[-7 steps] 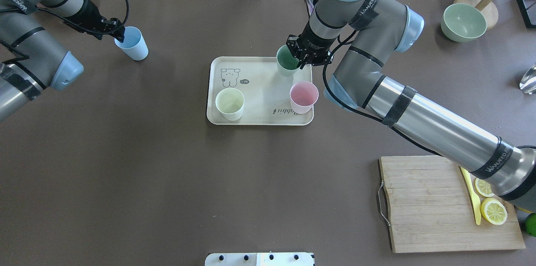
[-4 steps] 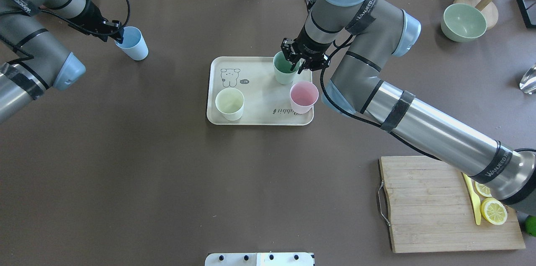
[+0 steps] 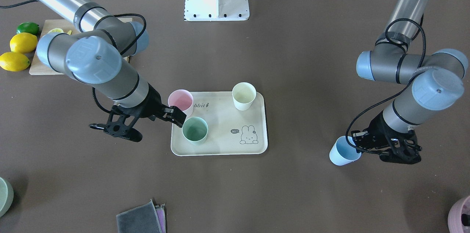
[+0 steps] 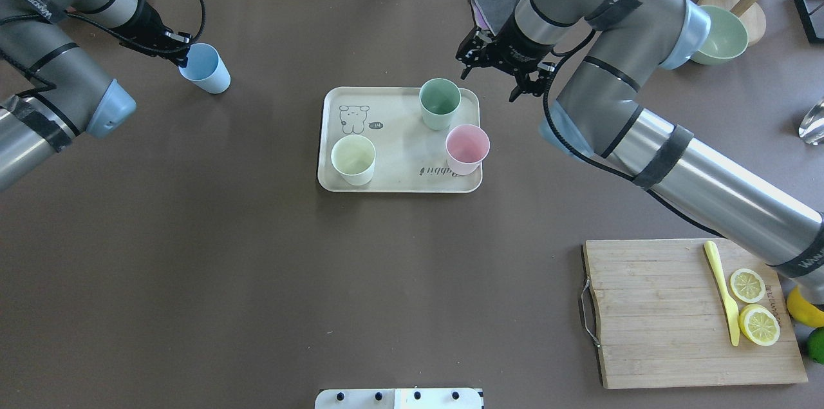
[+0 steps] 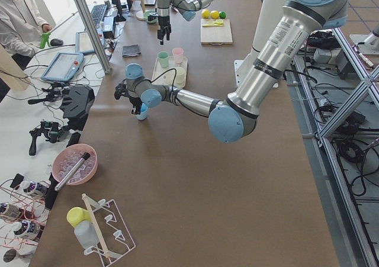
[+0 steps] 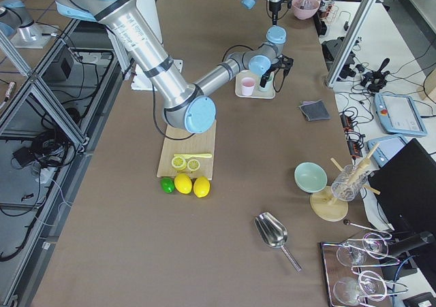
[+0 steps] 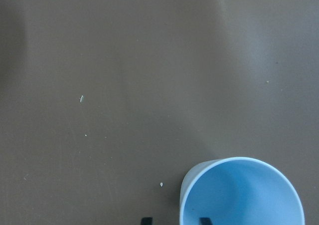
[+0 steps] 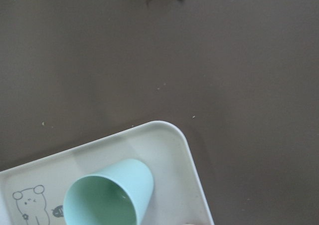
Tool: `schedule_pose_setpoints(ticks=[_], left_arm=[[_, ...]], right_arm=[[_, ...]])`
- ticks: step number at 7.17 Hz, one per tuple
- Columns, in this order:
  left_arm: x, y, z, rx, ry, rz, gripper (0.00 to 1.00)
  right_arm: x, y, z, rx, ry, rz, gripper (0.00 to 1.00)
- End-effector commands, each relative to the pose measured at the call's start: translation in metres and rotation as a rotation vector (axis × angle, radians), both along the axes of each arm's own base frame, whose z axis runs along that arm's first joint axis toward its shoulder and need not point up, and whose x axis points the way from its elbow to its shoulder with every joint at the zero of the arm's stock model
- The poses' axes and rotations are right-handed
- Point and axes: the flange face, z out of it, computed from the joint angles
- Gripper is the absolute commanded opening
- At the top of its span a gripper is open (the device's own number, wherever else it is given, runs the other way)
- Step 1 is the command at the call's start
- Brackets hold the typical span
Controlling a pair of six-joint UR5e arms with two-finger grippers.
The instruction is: Place all cups on tray
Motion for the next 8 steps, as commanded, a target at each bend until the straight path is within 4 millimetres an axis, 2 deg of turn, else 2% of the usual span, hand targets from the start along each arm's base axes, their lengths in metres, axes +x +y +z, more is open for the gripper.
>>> schedule_pose_setpoints(ticks=[1,2,3,4,5,6,7,8], left_arm=[[0.007,-0.008,-0.034,-0.004,0.032,-0.017,0.00],[0.018,-0.016,-0.071,-0.039,0.050,-0.046,0.00],[0.065,-0.006,-0.124,-0.058,0.092,-0.038,0.00],[0.120,0.015,-0.168,-0.074,0.127,-0.010,0.00],[0.154,0.027,-0.208,-0.070,0.124,-0.014,0.00],[0.186,0.043,-0.234,-0.073,0.070,-0.010,0.00],[0.199,0.054,-0.237,-0.070,0.066,0.003,0.00],[0.206,0.061,-0.232,-0.064,0.058,0.022,0.41]], right_arm=[[0.069,-0.015,0.049,0.045,0.006,-0.024,1.00],[0.093,-0.022,0.067,0.059,0.013,-0.027,1.00],[0.110,-0.023,0.085,0.076,0.025,-0.035,1.00],[0.126,-0.022,0.111,0.098,0.046,-0.048,1.00],[0.140,-0.018,0.135,0.134,0.065,-0.078,1.00],[0.148,-0.014,0.155,0.157,0.083,-0.103,1.00],[0.156,-0.014,0.162,0.170,0.089,-0.110,1.00],[0.158,-0.015,0.162,0.170,0.089,-0.107,1.00]])
